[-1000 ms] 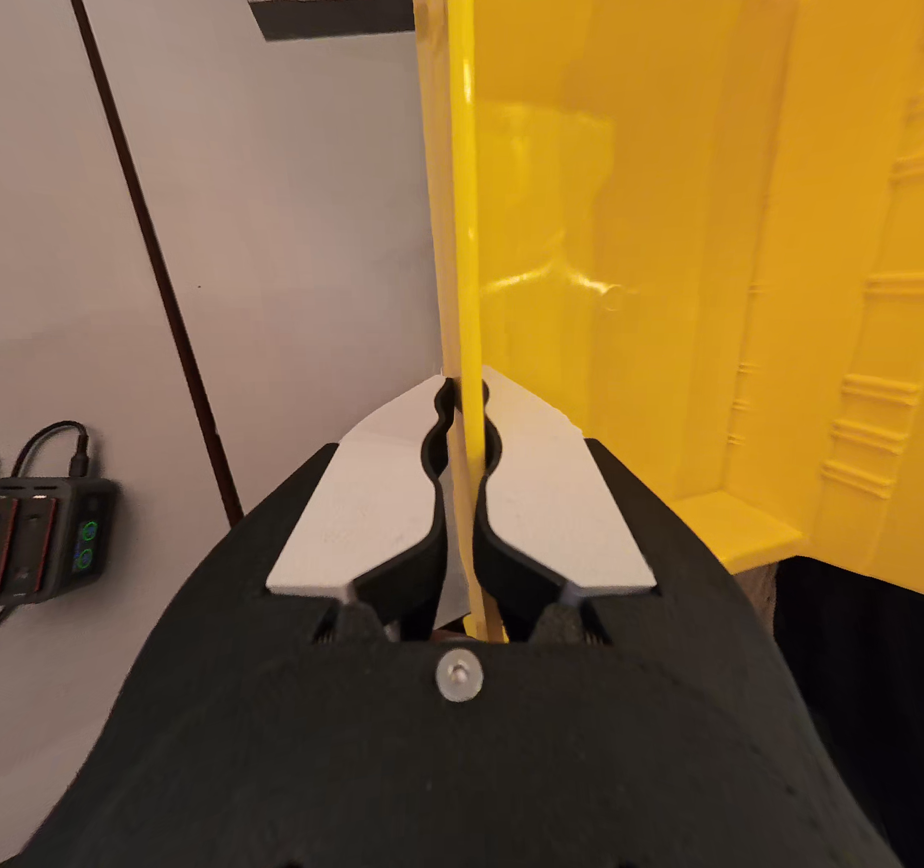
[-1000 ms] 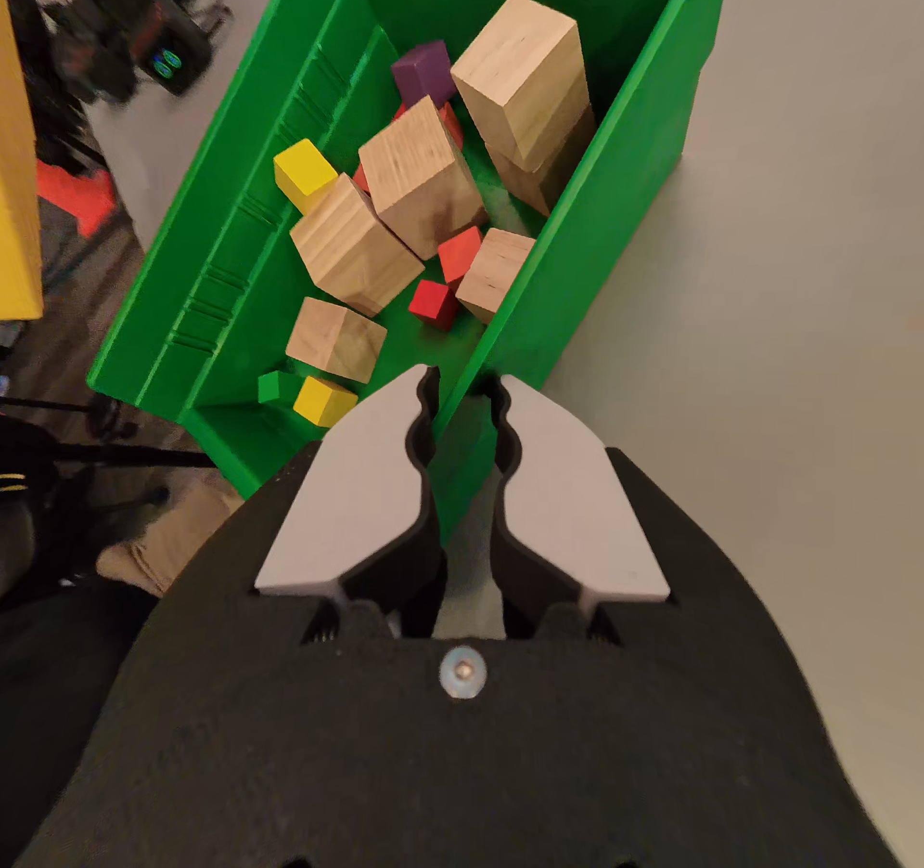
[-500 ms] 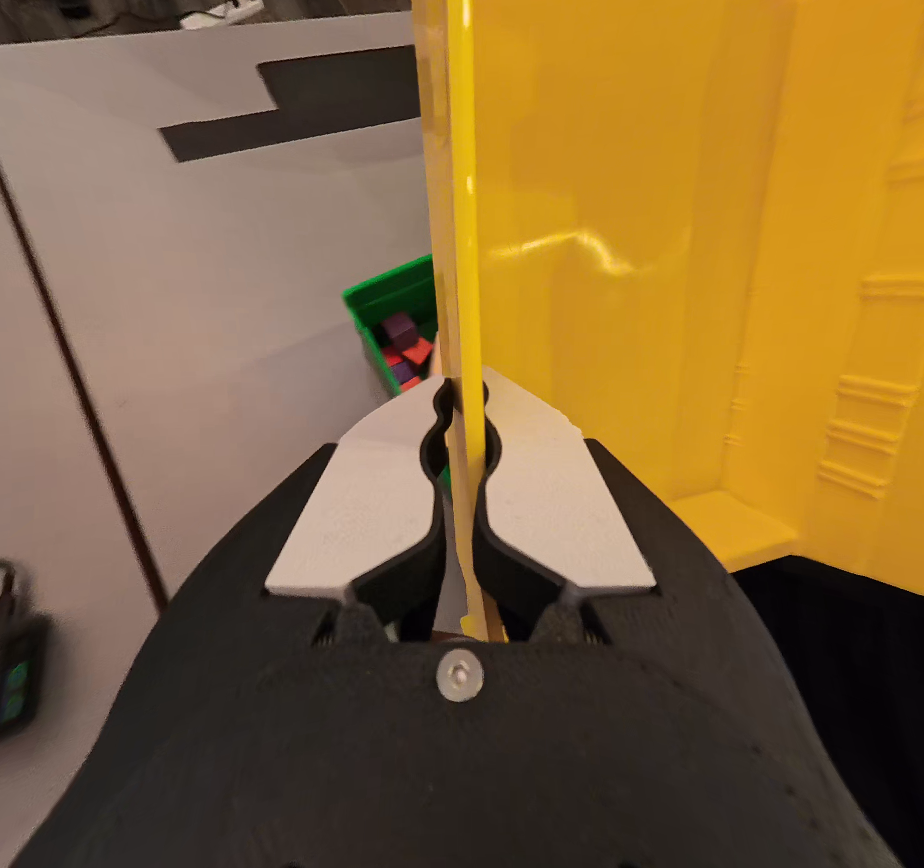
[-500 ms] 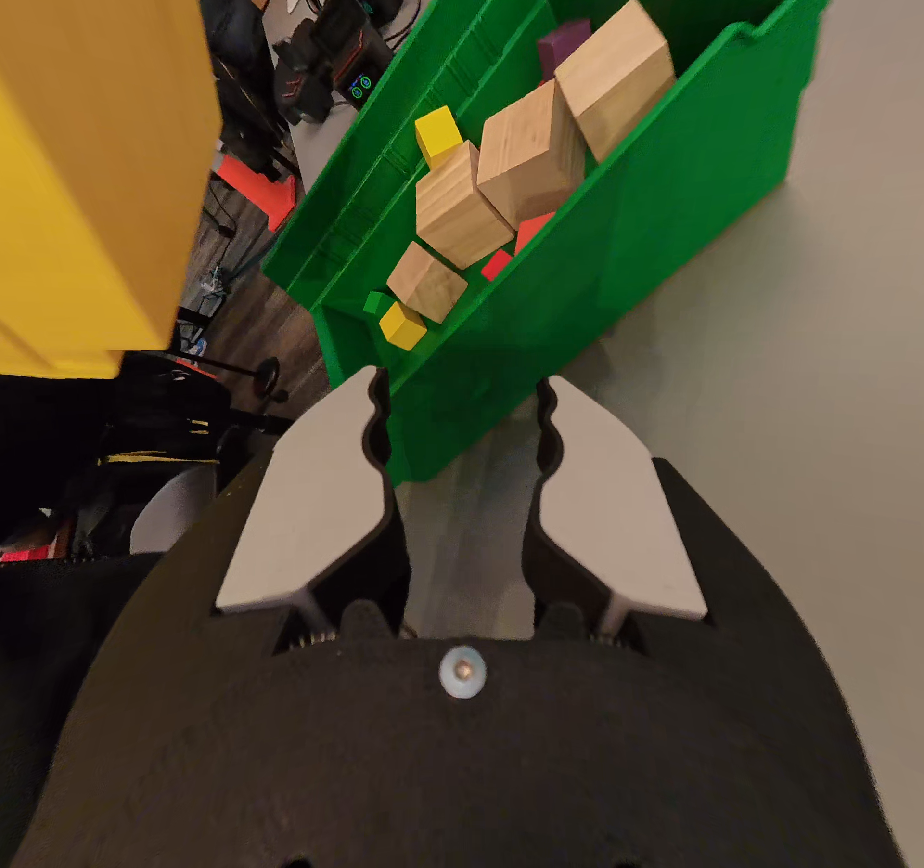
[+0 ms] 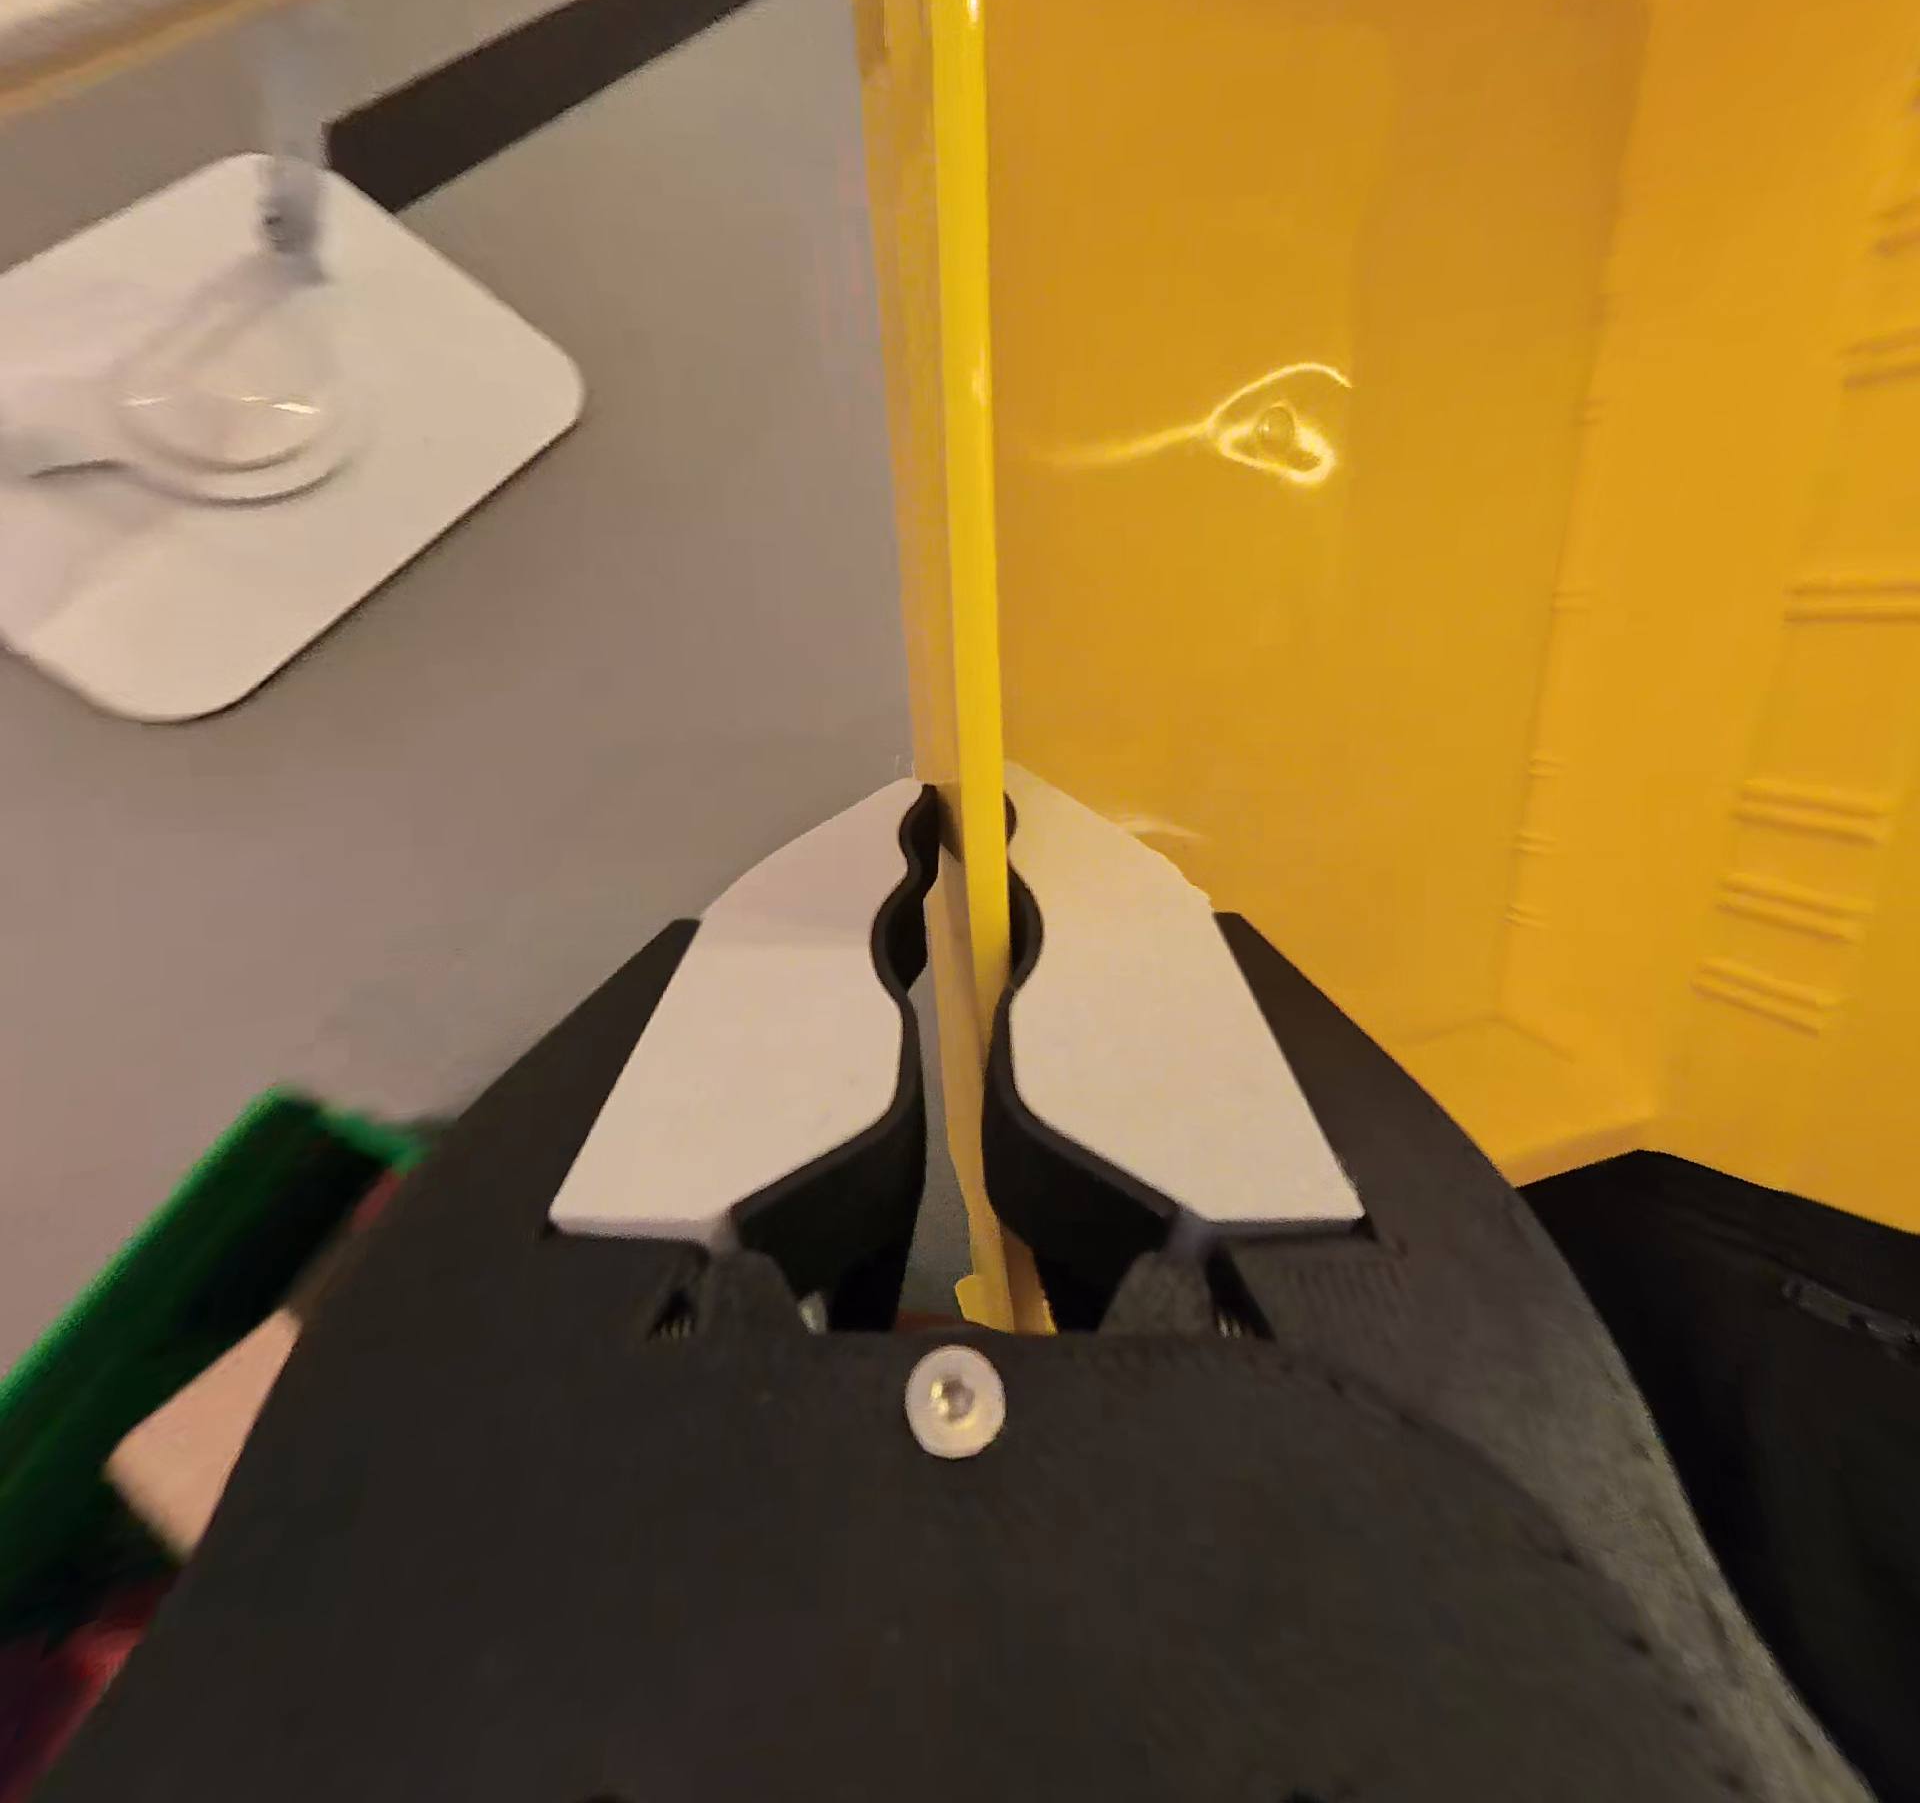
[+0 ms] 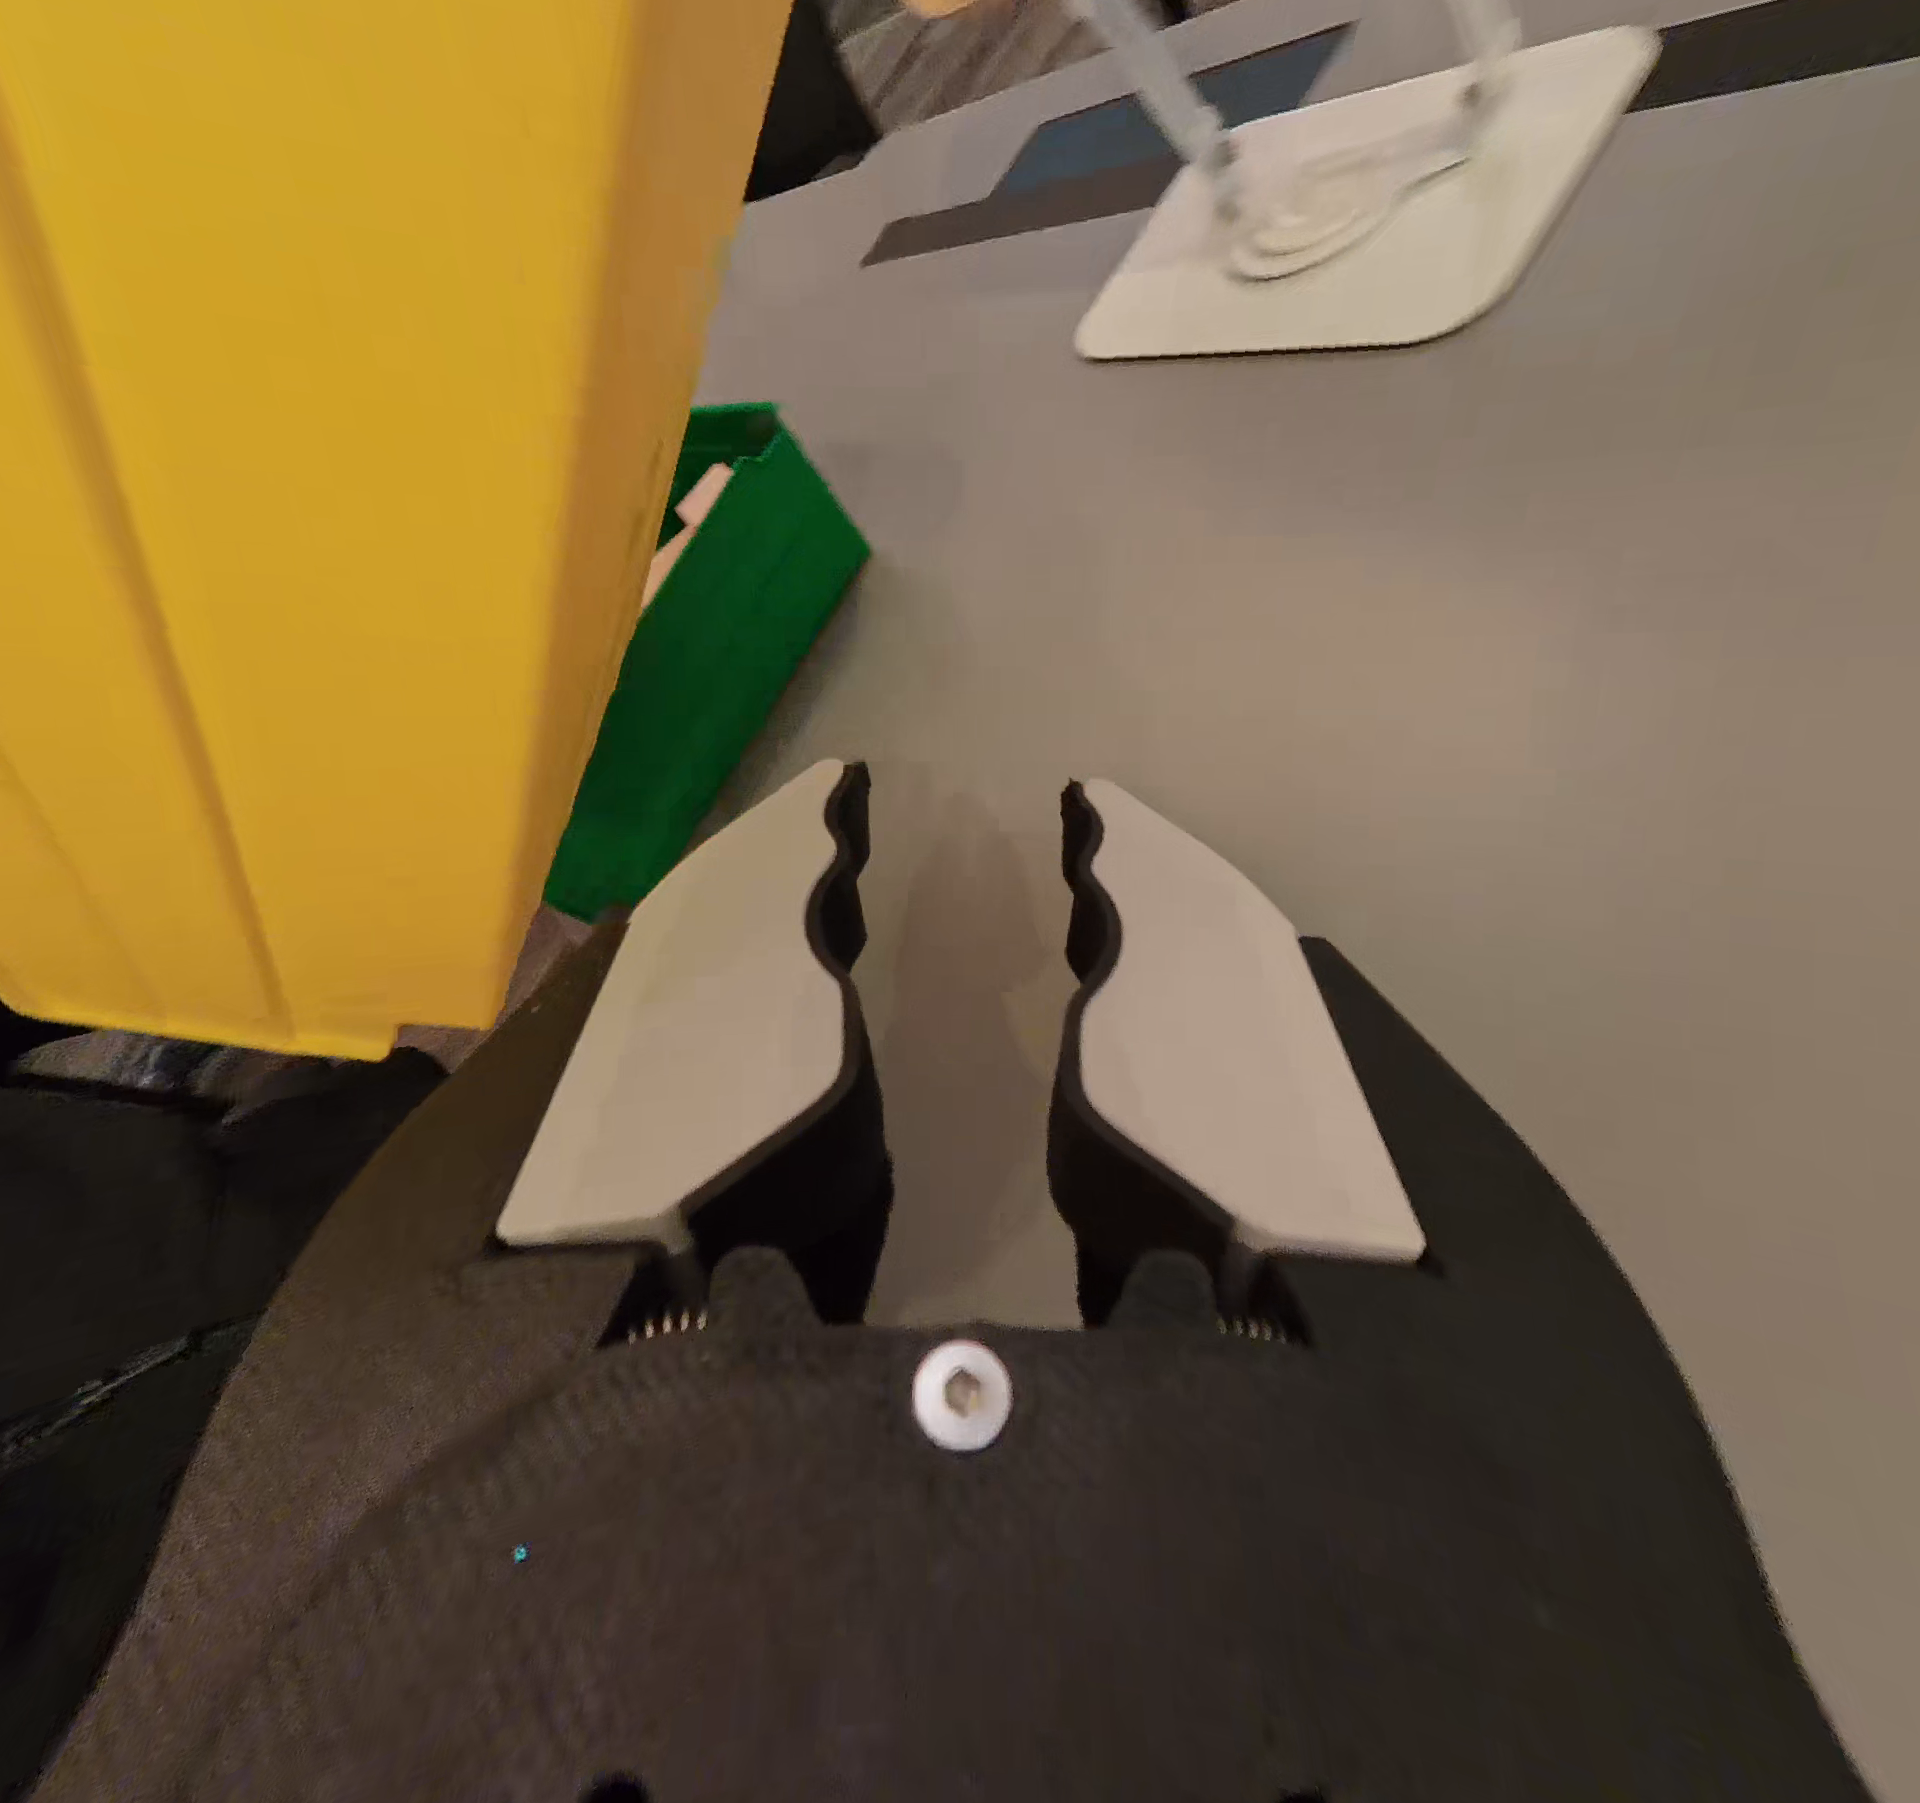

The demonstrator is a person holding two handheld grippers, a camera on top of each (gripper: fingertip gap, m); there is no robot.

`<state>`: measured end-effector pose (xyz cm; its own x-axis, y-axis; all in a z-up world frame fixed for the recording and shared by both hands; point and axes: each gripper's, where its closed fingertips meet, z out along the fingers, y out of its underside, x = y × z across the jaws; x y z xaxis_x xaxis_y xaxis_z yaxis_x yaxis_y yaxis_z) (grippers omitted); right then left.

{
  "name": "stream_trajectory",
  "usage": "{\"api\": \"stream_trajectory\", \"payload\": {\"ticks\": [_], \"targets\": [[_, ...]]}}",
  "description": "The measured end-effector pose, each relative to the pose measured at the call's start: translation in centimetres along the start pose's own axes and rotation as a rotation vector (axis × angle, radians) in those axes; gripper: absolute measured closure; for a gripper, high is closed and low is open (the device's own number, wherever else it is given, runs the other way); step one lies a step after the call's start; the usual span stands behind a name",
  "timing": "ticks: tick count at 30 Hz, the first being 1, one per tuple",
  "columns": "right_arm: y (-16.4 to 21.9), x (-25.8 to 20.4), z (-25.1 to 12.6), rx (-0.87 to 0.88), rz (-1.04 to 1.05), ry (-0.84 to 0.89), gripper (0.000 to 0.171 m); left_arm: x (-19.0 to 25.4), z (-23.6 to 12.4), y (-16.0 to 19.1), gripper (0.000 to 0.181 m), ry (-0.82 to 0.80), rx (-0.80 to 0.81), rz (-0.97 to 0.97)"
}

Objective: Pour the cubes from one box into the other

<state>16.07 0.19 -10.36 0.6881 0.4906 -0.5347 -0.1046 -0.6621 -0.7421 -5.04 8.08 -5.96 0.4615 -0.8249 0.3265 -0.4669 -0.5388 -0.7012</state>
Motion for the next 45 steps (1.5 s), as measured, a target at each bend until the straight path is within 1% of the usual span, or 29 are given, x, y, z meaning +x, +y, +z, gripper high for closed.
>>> {"api": "stream_trajectory", "payload": {"ticks": [2,6,9,13,15,16,17,20,22,24,25,27,29,30,32,33,36,39,42,45], "targets": [[0.0,1.7,-2.3,0.04,0.016,0.05,0.14,0.8,3.7,-0.1,0.176,0.022,-0.033,-0.012],[0.6,3.8,-5.3,0.101,0.049,0.1,0.14,1.0,9.5,1.8,0.175,0.03,-0.086,-0.096],[1.4,4.4,-5.9,0.123,0.076,0.09,0.139,1.1,12.3,3.6,0.173,0.041,-0.096,-0.178],[1.9,3.3,-5.1,0.143,0.086,0.037,0.125,1.5,14.5,5.7,0.173,0.039,-0.107,-0.274],[2.4,2.6,-4.1,0.108,0.083,0.012,0.116,1.6,15.1,6.3,0.171,0.039,-0.091,-0.313],[2.7,2.5,-3.7,0.093,0.082,0.011,0.122,1.6,15.2,6.6,0.17,0.035,-0.09,-0.332],[2.8,2.5,-3.5,0.093,0.089,0.011,0.119,1.6,15.4,6.9,0.17,0.029,-0.087,-0.35],[3.0,2.9,-3.4,0.092,0.13,0.012,0.122,1.7,15.7,7.6,0.167,0.057,-0.063,-0.448],[3.6,3.4,-3.2,0.074,0.137,0.016,0.127,1.9,15.8,7.7,0.163,0.05,-0.033,-0.474],[3.8,3.7,-3.2,0.084,0.186,-0.025,0.132,2.3,15.8,8.1,0.16,0.056,-0.016,-0.501],[3.7,3.9,-3.4,0.103,0.21,-0.034,0.13,2.4,15.8,8.3,0.159,0.063,-0.004,-0.522],[3.3,4.7,-4.0,0.149,0.24,-0.036,0.129,3.2,15.8,8.5,0.15,0.105,0.034,-0.574],[3.0,4.8,-4.2,0.187,0.274,-0.071,0.138,4.0,16.0,8.8,0.137,0.136,0.045,-0.611],[3.1,4.6,-4.1,0.182,0.286,-0.093,0.142,4.3,16.0,8.7,0.138,0.15,0.077,-0.628],[3.8,4.4,-3.4,0.12,0.266,-0.075,0.137,5.2,16.0,8.7,0.134,0.195,0.119,-0.67],[4.3,4.3,-3.0,0.083,0.249,-0.062,0.134,5.5,16.0,8.8,0.134,0.188,0.137,-0.675],[4.8,4.7,-2.6,0.035,0.2,-0.019,0.144,7.4,16.1,9.1,0.129,0.233,0.161,-0.694],[4.7,5.5,-2.7,0.013,0.164,0.028,0.146,8.7,16.1,9.5,0.127,0.239,0.185,-0.7],[4.5,6.4,-2.9,0.002,0.138,0.061,0.153,9.9,16.1,9.8,0.122,0.261,0.215,-0.699],[4.3,7.1,-3.0,-0.004,0.13,0.071,0.159,10.5,16.2,9.8,0.121,0.295,0.2,-0.706]]}}
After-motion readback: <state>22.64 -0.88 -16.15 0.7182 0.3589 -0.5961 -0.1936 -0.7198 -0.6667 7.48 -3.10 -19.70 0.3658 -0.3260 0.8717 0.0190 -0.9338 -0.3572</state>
